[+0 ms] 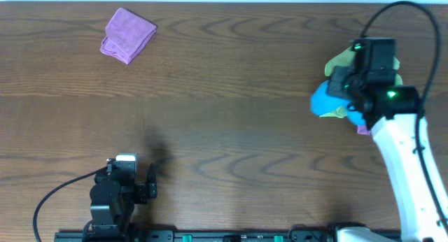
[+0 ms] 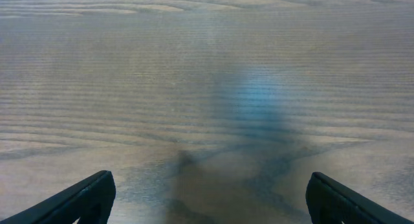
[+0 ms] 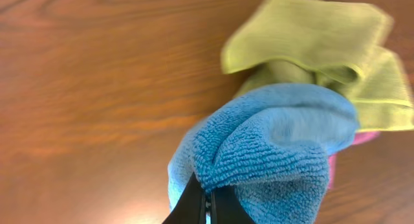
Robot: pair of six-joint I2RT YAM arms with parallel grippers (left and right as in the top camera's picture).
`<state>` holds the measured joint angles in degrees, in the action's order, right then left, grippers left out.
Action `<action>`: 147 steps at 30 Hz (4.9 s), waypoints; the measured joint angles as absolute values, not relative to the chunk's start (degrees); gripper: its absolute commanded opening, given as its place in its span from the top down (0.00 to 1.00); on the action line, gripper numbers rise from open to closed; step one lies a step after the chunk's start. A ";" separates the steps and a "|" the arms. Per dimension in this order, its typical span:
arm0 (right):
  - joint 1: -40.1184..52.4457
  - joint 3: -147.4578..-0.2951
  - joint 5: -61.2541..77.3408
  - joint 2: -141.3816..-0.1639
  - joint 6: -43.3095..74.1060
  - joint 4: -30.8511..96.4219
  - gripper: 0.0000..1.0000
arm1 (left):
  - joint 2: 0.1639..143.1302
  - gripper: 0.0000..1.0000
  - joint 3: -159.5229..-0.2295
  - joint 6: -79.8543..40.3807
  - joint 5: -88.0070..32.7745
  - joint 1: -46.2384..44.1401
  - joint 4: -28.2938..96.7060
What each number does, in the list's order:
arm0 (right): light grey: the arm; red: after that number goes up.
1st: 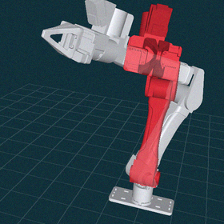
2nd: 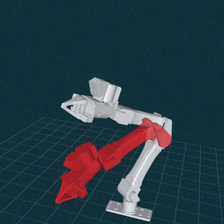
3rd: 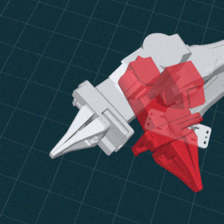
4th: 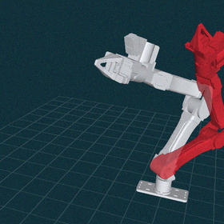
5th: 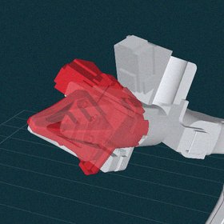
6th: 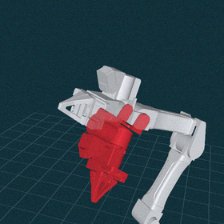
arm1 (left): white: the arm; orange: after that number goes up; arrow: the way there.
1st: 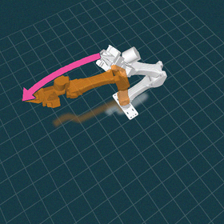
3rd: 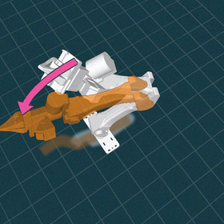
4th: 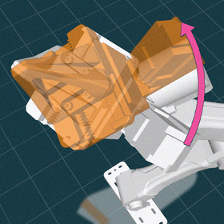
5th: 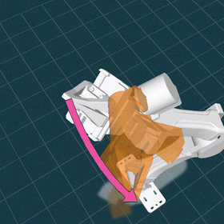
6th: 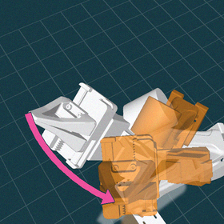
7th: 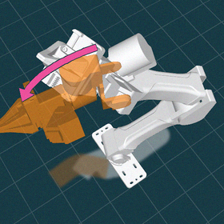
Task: Fold the cloth
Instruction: 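Reach the right gripper to the cloth pile and grasp the blue cloth, then lift the blue cloth with the right gripper and pull it leftward, then drag the blue cloth across the table center to spread it flat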
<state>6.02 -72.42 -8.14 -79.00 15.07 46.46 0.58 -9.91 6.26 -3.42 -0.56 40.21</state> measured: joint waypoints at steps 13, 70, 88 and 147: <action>34.06 -72.42 -7.07 -78.13 14.87 48.82 0.99 | 0.58 0.05 -9.91 6.26 -3.42 -0.56 40.21; 28.12 -80.90 3.25 -106.28 31.51 36.47 0.37 | 0.58 0.05 -9.91 6.26 -3.42 -0.56 40.21; 25.19 -80.88 10.48 -117.75 38.81 33.89 0.60 | 0.58 0.05 -9.91 6.26 -3.42 -0.56 40.21; 32.53 -80.68 16.82 -113.73 38.79 -1.26 0.99 | 0.58 0.05 -9.91 6.26 -3.42 -0.56 40.21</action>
